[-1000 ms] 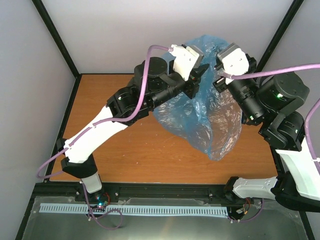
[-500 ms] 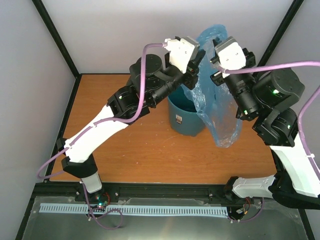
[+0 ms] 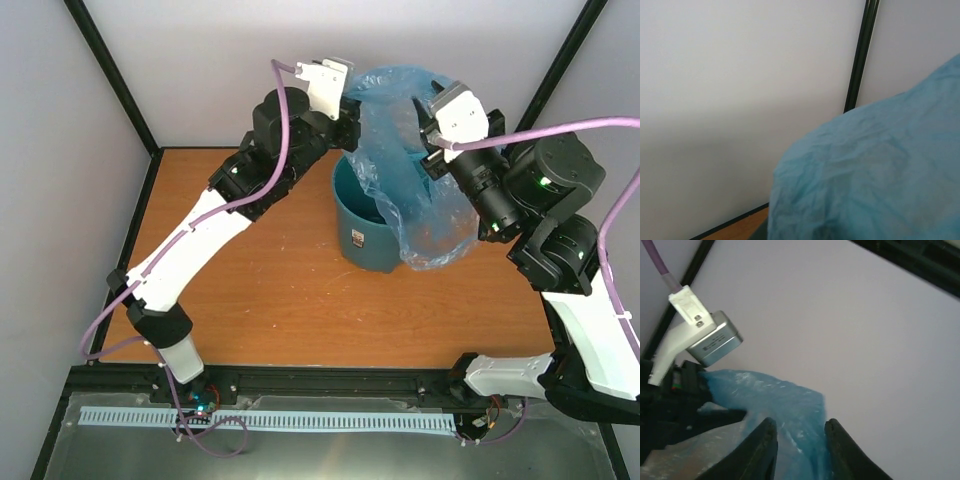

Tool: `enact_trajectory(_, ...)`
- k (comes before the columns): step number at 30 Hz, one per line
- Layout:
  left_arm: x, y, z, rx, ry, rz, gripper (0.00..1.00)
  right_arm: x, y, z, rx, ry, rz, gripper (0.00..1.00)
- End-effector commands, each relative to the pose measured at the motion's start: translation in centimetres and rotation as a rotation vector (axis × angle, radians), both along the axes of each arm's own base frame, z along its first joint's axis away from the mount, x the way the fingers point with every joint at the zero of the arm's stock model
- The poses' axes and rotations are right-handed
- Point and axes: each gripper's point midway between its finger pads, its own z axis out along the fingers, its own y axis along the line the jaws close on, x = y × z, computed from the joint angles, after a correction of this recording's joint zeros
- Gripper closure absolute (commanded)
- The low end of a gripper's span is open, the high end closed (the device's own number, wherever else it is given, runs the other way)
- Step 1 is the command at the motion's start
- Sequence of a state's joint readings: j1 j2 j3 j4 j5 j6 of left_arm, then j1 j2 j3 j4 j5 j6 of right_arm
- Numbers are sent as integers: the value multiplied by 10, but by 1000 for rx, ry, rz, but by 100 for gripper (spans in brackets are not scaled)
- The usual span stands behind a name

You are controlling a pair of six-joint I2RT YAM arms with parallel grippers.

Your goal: Put the trash bags into the trash bin

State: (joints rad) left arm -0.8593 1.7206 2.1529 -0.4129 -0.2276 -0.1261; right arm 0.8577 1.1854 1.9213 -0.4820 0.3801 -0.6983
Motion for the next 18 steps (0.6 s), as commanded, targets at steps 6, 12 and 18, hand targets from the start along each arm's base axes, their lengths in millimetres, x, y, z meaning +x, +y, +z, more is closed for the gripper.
enact_trajectory(6,-1,44,22,-66,17,75,99,-29,28,-26,-11,148,273,18)
enact_trajectory(12,16,69,8,-78,70,121,99,-47,7,-10,80,145,311,12)
enact_trajectory(18,26,64,-19,-34,145,96,99,-39,-26,-2,171,129,177,12)
